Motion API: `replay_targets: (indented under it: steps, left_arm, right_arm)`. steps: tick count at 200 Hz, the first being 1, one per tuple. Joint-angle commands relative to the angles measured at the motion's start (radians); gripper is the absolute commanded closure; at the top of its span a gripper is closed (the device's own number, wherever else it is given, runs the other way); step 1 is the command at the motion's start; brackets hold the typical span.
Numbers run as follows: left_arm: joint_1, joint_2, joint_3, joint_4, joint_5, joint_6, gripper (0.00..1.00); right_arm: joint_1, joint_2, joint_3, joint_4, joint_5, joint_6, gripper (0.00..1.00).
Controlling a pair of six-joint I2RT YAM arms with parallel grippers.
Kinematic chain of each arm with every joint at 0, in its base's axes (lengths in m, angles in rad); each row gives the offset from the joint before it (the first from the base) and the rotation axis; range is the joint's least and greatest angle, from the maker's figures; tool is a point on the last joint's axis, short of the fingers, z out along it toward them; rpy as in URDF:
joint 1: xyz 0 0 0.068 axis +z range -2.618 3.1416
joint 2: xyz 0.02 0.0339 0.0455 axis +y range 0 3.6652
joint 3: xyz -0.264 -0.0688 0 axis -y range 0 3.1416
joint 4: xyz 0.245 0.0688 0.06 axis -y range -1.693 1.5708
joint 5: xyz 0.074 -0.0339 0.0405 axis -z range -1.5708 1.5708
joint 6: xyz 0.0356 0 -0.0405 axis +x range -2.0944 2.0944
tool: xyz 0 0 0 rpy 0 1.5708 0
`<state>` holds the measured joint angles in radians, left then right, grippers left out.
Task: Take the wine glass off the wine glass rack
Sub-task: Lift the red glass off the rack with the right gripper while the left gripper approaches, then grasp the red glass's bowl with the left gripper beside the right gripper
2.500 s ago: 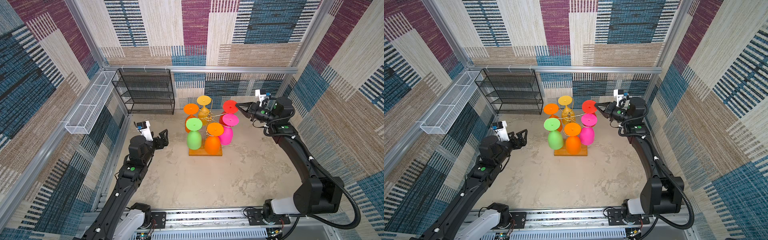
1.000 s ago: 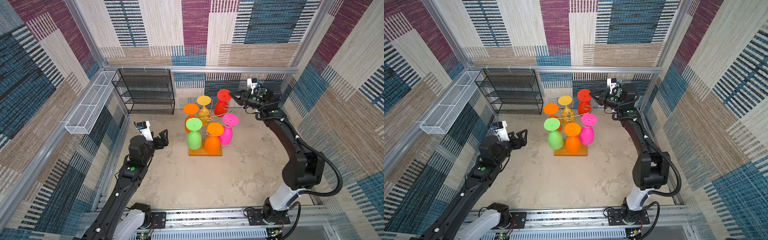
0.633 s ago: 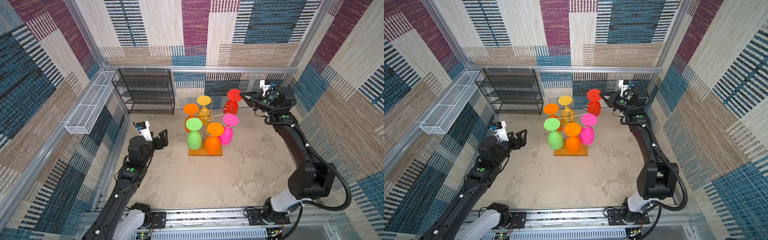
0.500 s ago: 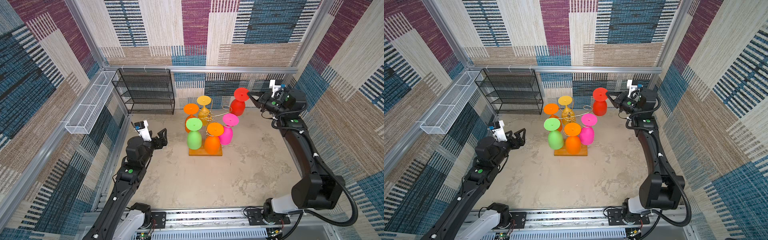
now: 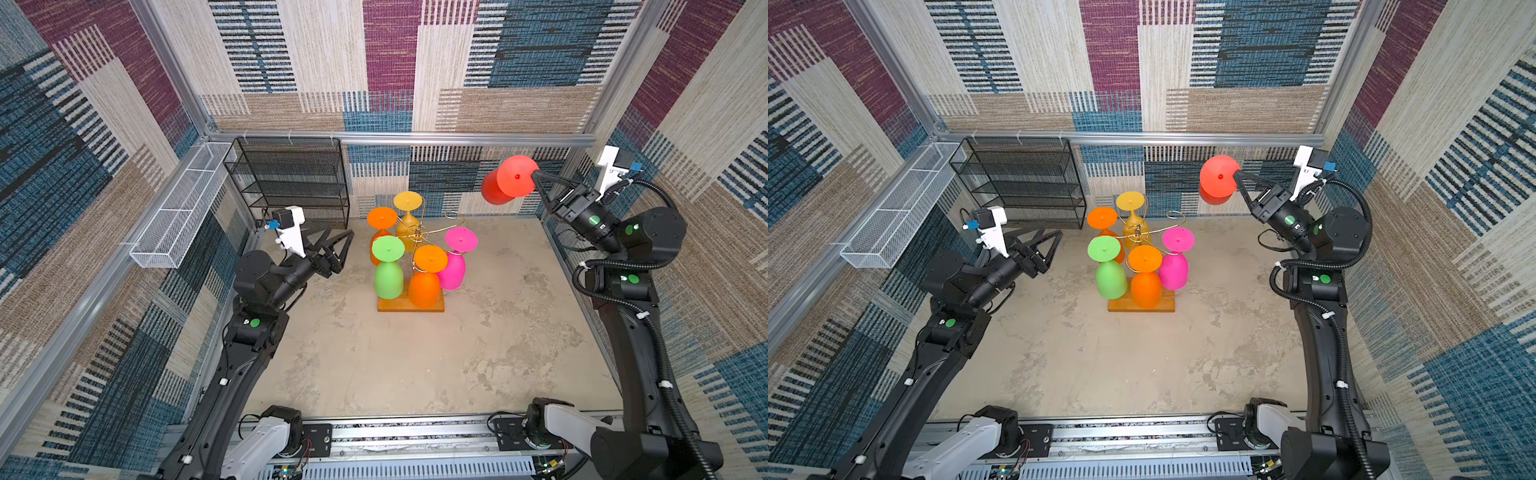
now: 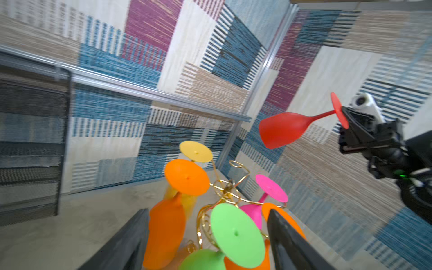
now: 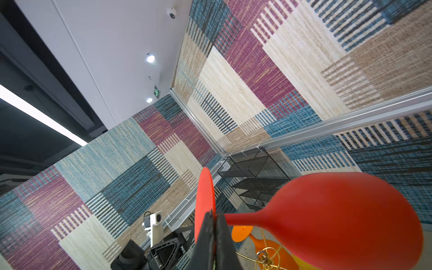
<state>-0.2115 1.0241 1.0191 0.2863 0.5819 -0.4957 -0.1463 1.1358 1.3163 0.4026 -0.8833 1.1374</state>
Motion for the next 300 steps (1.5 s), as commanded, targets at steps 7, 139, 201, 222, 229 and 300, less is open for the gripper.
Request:
replay_targets:
  steps: [7,139,201,222,229,300]
  left_arm:
    - [0.0,0.139,0.055,0.409,0.328,-0.285,0.2]
    - [-0.072,0.595,0.29,1.048,0.496,-0.821,0.22]
    - [-0.086,0.61,0.292,1.048,0.489,-0.814,0.22]
    - [-0.091,0.615,0.302,1.049,0.485,-0.814,0.22]
    - [-0.092,0.615,0.304,1.049,0.483,-0.812,0.22]
    - [-0.13,0.605,0.324,1.048,0.484,-0.806,0.38]
  right_arm:
    - [0.004,-0.011,-0.014,0.363,-0.06,0.189,1.0]
    - [0.397,0.195,-0.035,0.838,0.023,0.356,1.0]
    - [0.429,0.198,-0.104,0.898,0.03,0.387,1.0]
    - [0.43,0.208,-0.135,0.955,0.039,0.436,1.0]
    - [0.43,0.214,-0.142,0.972,0.042,0.457,1.0]
    - [0.43,0.307,-0.163,1.167,0.091,0.641,1.0]
